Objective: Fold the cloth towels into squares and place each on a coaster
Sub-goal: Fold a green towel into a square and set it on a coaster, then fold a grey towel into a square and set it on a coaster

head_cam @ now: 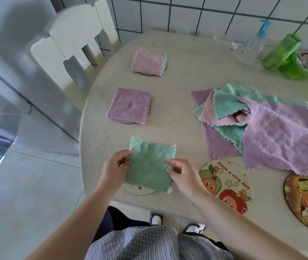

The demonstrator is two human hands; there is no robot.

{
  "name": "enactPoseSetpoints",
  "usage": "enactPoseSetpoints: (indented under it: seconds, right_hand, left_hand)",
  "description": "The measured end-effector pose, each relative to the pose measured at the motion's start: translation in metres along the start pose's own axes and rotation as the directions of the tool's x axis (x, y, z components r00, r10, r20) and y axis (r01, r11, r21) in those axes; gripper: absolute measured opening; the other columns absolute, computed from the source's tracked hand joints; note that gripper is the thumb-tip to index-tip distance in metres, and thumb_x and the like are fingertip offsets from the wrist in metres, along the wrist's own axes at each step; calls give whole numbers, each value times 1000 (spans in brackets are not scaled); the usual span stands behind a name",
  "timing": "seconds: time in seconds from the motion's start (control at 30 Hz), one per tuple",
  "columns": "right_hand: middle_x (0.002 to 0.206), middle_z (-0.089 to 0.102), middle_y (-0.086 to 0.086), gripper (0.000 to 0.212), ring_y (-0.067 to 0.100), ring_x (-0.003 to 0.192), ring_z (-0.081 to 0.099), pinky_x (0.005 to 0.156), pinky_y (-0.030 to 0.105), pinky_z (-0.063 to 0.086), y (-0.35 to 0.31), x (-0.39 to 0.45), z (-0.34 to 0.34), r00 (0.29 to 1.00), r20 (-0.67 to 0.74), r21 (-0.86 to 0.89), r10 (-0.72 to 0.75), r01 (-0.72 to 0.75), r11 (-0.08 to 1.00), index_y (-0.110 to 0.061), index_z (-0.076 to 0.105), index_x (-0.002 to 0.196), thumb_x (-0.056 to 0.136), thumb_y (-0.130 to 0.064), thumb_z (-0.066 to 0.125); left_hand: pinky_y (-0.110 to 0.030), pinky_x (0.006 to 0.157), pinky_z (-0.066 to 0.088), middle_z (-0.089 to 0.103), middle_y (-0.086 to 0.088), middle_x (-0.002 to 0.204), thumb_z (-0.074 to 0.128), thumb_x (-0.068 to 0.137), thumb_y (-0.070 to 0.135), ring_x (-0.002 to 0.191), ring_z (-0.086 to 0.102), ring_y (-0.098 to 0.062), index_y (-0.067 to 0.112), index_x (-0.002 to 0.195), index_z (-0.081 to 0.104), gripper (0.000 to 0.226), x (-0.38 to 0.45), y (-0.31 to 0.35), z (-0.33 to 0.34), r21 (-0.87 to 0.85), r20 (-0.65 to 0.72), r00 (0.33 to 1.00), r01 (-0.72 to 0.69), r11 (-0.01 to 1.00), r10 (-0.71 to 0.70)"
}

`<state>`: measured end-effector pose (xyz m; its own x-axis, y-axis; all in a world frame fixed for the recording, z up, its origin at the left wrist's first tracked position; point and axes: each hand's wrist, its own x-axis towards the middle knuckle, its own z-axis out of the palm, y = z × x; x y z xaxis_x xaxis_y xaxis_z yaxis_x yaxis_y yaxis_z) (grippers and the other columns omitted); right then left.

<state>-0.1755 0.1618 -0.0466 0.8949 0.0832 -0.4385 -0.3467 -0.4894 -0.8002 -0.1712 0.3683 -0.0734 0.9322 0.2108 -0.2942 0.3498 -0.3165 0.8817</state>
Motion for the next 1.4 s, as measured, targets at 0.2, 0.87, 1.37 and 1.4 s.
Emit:
enactPoseSetpoints:
  seconds: [0.2, 0.87, 1.37, 1.4]
  right_hand:
    - [130, 46, -3, 41, 7, 91, 57, 64, 1, 41, 5, 2, 15, 991, 133, -162, -21, 43, 986, -25, 50, 132, 94, -10, 48]
    - [158, 0, -3, 58, 14, 144, -3, 115, 41, -3, 26, -5, 16, 903, 367, -658, -225, 423, 623, -27, 18, 147, 95, -31, 43]
    - [126, 51, -7, 31, 13, 116, 50, 96, 26, 38, 115, -40, -130, 959, -276, -344, -58, -42, 938, -22, 60, 119, 90, -14, 54]
    - [126, 52, -6, 31, 14, 116, 49, 97, 26, 37, 125, -43, -144, 953, -298, -346, -48, -61, 936, -21, 61, 118, 89, -13, 54]
  left_hand:
    - [-23, 89, 42, 61, 4, 117, 54, 88, -2, 101, 58, -12, 27, 102, 65, 34, -8, -18, -11, 25, -51, 996, 71, 997, -70]
    - [-46, 111, -15, 6, 7, 156, 12, 74, 65, 143, -6, -11, 25, 147, 20, 83, -25, -25, 20, 764, 288, 936, -351, 542, 201]
    - [-30, 114, 16, 28, 12, 148, 47, 93, 34, 137, 20, -5, 26, 140, 36, 48, -21, 78, 158, 428, 616, 696, -688, 586, 367]
    - [-29, 113, 15, 28, 10, 148, 47, 94, 33, 137, 20, -6, 26, 140, 36, 48, -24, 84, 173, 419, 638, 677, -706, 571, 368]
